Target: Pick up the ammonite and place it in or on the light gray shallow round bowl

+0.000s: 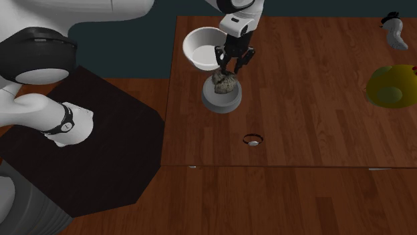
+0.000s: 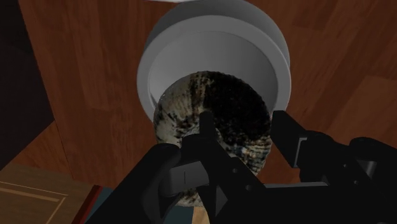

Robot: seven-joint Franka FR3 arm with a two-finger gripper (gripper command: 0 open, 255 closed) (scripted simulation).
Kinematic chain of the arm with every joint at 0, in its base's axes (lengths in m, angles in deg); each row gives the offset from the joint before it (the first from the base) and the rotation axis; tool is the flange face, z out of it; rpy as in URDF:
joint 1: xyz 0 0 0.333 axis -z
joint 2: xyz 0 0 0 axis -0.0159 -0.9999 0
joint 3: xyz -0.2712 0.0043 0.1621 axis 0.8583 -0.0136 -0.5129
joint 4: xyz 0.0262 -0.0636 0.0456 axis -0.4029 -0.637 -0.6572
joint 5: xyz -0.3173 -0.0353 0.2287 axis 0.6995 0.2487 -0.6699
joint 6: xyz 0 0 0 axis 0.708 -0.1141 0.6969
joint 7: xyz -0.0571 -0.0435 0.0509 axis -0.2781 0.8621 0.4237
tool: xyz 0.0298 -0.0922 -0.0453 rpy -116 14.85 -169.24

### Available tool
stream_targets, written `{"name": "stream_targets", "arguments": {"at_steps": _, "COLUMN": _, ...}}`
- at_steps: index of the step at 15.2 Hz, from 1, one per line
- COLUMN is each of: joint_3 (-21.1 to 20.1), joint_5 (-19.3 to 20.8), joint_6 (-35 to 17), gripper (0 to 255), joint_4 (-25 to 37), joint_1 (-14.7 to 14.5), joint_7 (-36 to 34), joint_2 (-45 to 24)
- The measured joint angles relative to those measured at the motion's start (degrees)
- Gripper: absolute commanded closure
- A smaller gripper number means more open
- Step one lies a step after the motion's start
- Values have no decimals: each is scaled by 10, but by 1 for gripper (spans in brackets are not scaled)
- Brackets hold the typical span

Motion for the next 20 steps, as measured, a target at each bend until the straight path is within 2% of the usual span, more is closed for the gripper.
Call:
{"name": "stream_targets", "arguments": {"at_steps": 6, "joint_3": 6, "joint_5": 9, "joint_6": -33, "gripper": 255, "joint_4": -22, "joint_1": 2, "joint_7": -11, "joint_2": -15}}
{"name": "stream_targets", "arguments": {"at_steps": 12, "joint_3": 7, "joint_5": 10, "joint_6": -35, "gripper": 255, "joint_4": -23, "joint_1": 2, "joint_7": -12, "joint_2": -17}}
{"name": "stream_targets", "arguments": {"at_steps": 13, "joint_3": 7, "joint_5": 10, "joint_6": -35, "gripper": 0, "joint_4": -23, "joint_1": 2, "joint_7": -12, "joint_2": -17}}
{"name": "stream_targets", "arguments": {"at_steps": 20, "joint_3": 6, "joint_5": 9, "joint_6": -29, "gripper": 0, "joint_4": -17, "joint_1": 0, "joint_7": -11, "joint_2": -15}}
